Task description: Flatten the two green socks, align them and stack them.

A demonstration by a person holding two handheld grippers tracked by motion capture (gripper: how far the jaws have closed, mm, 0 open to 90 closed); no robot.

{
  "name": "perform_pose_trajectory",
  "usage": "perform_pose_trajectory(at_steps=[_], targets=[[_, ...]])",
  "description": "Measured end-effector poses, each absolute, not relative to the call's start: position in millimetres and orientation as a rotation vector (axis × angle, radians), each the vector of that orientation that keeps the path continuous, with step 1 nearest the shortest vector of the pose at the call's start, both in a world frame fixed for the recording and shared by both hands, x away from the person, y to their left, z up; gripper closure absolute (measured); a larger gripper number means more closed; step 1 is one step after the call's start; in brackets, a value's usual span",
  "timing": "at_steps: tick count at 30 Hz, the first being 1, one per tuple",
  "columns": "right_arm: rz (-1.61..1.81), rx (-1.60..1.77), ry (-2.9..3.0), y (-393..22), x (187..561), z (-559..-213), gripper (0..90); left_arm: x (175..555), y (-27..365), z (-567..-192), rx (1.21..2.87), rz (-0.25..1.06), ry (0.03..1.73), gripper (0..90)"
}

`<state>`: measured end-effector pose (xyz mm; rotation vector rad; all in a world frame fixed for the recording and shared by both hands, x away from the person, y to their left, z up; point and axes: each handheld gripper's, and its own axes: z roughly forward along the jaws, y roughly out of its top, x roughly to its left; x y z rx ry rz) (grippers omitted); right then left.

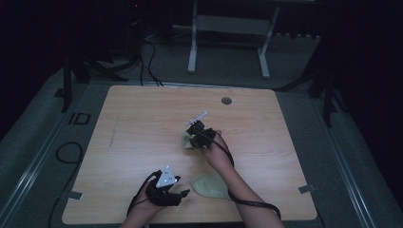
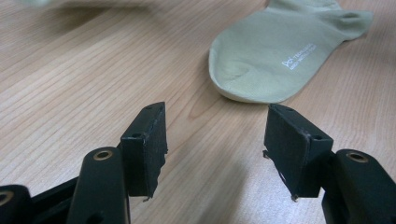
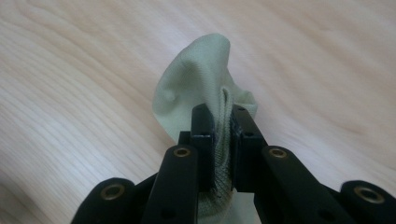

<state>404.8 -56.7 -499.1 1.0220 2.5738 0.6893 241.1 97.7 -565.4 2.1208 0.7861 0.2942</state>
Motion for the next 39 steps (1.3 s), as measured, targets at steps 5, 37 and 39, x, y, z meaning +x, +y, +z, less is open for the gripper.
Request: perform_pose_trajectory(at_steps=[5, 37, 39], targets=[[0.669, 1.062, 2.521, -82, 406, -483, 82.3, 240, 97, -565, 2.108, 0.287, 0.772, 38.8], [0.65, 1.155, 2.565, -133, 380, -542, 55.8, 248, 93, -562, 2.067, 0.255, 0.787, 37.8], [0.652, 1.14, 2.57, -130, 379, -543, 48.0, 252, 93, -560, 2.052, 0.265, 0.794, 37.8]])
